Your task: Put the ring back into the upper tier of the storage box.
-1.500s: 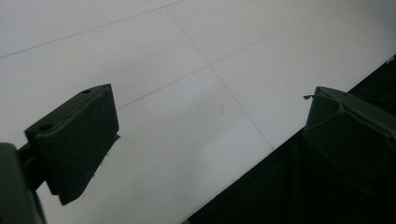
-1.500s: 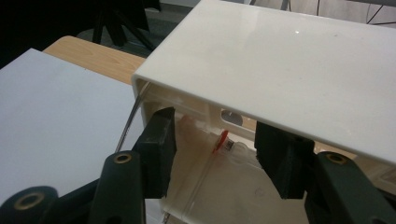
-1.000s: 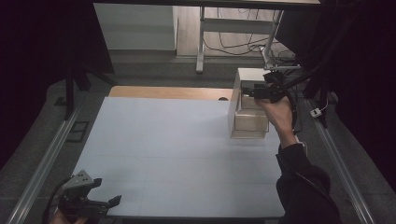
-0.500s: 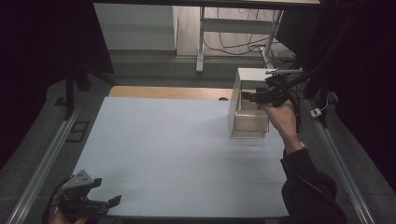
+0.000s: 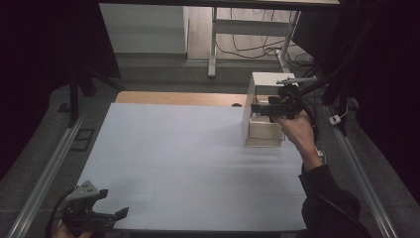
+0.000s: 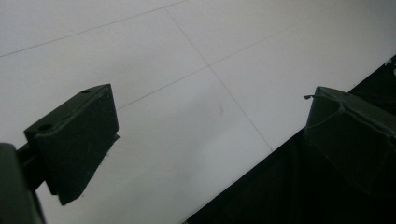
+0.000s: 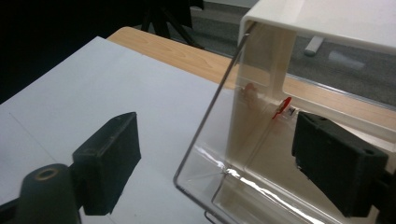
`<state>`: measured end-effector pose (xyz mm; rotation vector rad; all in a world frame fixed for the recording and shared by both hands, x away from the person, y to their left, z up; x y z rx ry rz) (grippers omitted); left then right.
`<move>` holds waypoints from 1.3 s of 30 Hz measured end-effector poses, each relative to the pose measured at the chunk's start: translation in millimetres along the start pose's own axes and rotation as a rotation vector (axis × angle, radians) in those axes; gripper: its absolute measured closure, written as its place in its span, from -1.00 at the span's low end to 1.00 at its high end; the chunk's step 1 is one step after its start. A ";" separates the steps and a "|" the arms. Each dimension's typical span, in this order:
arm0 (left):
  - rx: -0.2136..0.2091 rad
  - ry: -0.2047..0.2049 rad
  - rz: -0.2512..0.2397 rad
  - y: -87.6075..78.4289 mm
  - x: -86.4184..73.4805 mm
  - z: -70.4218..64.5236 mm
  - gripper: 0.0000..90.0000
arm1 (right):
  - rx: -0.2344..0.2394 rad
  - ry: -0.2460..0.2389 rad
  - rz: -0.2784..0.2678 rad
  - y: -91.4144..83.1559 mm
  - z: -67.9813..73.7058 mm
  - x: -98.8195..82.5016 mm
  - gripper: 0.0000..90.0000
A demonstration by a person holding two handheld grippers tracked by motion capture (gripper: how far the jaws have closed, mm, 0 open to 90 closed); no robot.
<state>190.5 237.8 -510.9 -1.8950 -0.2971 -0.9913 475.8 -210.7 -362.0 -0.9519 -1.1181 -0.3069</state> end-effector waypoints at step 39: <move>-0.003 -0.004 -0.004 -0.3 0.0 0.3 -0.93 | 0.107 -0.088 -0.047 -25.2 53.1 -33.7 -1.00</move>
Point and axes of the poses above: each handheld gripper's, and its own axes: y roughly forward along the jaws, x roughly out of its top, z roughly to its left, the point moved 5 cm from there along y, roughly forward along the jaws, and after that the axes turned 6 degrees about -z, right-handed, at the moved point
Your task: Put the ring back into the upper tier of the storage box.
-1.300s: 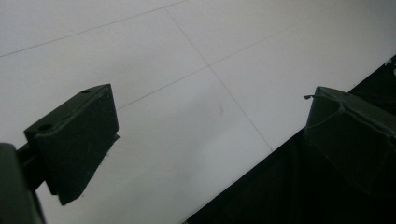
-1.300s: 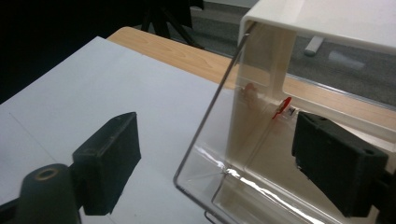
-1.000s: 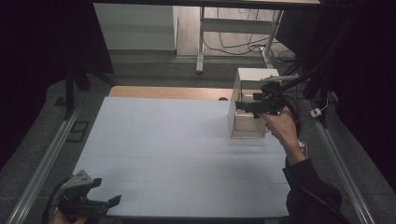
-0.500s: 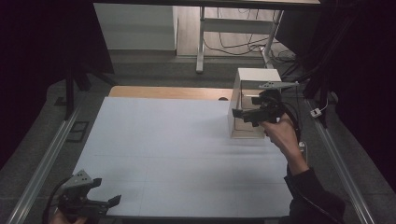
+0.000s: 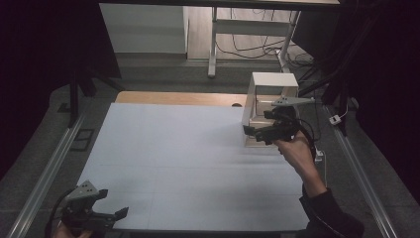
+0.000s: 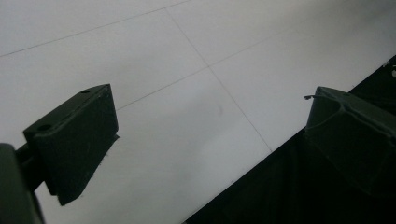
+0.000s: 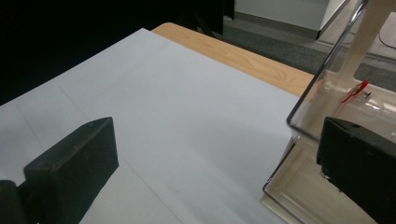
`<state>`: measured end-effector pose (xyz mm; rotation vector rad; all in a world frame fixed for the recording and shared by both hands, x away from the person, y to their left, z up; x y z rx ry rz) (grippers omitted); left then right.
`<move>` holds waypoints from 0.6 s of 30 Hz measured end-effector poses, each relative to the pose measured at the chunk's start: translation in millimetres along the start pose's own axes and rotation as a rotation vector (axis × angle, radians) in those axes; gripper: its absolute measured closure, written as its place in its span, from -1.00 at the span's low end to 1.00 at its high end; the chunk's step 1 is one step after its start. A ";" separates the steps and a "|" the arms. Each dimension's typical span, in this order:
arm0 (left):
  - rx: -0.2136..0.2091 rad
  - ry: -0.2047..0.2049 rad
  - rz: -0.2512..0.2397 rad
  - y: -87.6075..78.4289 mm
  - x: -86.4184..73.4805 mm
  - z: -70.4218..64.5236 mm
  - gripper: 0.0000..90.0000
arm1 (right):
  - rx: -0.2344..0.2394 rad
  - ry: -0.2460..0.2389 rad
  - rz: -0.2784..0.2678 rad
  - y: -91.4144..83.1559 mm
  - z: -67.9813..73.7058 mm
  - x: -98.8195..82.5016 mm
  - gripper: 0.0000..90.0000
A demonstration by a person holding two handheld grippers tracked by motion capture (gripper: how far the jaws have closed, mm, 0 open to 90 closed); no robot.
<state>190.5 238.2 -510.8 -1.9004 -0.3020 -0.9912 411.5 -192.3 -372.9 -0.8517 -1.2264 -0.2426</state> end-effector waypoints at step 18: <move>-0.001 0.006 0.000 -0.2 0.0 -0.2 -0.93 | 0.020 0.003 0.008 -2.9 14.5 -29.3 -1.00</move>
Point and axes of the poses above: each handheld gripper's, and its own axes: y roughly forward along the jaws, x roughly out of its top, z roughly to its left, the point moved 5 cm from there along y, roughly forward along the jaws, and after that the axes turned 6 degrees about -z, right-handed, at the moved point
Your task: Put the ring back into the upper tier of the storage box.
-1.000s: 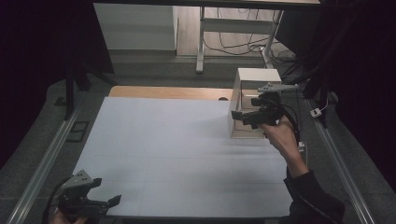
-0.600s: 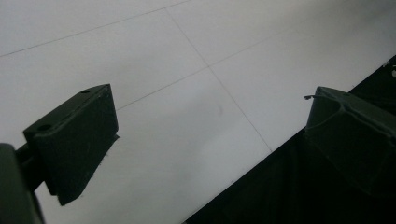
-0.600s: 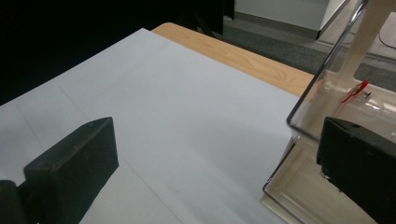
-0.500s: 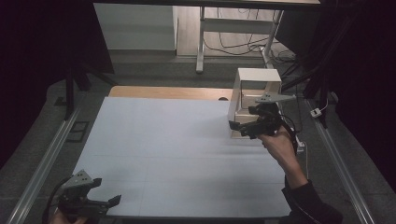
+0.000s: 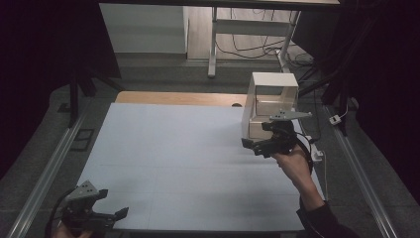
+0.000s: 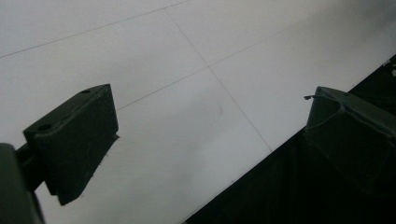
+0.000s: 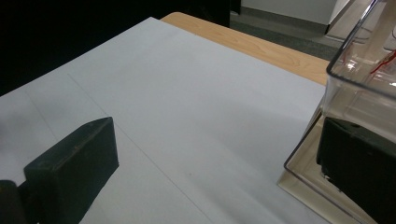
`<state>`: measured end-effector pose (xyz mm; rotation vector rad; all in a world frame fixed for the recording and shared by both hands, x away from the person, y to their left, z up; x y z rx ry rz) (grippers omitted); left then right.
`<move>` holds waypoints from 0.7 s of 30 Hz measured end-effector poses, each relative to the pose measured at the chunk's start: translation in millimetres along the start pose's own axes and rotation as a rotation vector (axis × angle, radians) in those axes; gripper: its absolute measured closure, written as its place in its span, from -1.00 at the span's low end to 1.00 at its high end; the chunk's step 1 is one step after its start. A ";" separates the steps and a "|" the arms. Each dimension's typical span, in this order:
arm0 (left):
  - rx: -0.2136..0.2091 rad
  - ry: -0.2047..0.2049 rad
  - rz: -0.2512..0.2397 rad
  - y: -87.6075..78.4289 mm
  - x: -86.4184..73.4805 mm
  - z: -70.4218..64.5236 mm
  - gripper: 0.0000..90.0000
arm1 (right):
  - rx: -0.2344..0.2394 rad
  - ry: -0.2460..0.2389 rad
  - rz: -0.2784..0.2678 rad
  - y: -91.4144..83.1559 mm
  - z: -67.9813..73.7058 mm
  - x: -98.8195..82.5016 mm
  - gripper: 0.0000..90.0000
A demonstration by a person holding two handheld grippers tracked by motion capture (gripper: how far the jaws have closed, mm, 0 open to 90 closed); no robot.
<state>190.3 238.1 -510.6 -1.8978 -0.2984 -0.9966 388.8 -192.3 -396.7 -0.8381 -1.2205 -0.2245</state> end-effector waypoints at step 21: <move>-0.001 0.004 -0.003 -0.5 0.1 -0.3 -0.93 | 0.028 0.034 0.022 -16.4 14.6 -37.4 -1.00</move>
Point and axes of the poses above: each handheld gripper's, and its own axes: y roughly forward along the jaws, x roughly out of its top, z roughly to its left, the point moved 5 cm from there along y, roughly forward along the jaws, and after that the axes turned 6 degrees about -z, right-handed, at the moved point
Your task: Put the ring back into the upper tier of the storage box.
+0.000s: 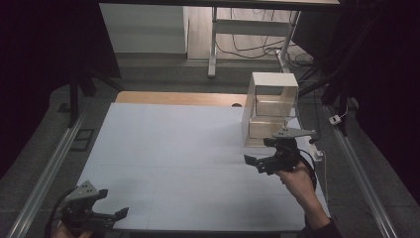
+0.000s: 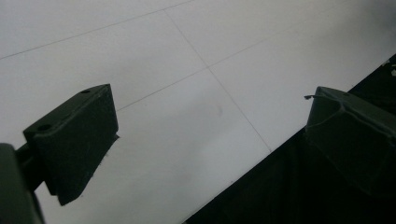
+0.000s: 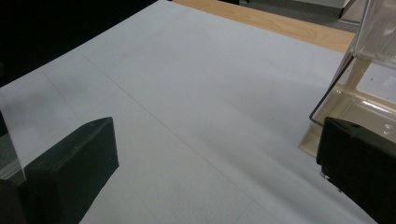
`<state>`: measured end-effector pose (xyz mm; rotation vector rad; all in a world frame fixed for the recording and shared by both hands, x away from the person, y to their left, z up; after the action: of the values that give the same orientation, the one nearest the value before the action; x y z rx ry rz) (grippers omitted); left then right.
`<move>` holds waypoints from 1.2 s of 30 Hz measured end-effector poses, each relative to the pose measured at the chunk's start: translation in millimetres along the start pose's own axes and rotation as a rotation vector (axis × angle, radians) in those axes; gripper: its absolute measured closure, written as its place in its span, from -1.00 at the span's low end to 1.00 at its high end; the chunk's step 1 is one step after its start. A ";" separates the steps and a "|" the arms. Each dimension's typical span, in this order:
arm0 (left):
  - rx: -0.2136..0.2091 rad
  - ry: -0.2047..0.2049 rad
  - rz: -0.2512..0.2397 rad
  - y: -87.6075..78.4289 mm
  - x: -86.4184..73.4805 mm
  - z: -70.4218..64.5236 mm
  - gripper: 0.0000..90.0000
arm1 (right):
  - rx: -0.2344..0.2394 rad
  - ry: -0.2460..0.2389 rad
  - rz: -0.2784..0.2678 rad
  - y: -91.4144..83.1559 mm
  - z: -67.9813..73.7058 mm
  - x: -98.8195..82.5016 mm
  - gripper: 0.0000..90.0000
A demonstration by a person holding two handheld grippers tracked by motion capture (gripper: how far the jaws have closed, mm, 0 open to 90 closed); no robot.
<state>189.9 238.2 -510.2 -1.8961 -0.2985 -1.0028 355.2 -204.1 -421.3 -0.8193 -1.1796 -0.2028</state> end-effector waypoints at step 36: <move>0.001 0.000 0.000 0.0 0.1 -0.5 -0.93 | -0.066 0.057 0.046 -61.0 11.0 -81.6 -1.00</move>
<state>189.7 237.7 -510.0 -1.8948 -0.2992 -1.0028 281.2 -261.3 -463.3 -0.8923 -1.1041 -0.2266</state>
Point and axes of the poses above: each handheld gripper's, and its own axes: y roughly forward along the jaws, x roughly out of its top, z roughly to its left, the point moved 5 cm from there along y, roughly forward along the jaws, and after that the axes turned 6 degrees about -z, right-handed, at the moved point
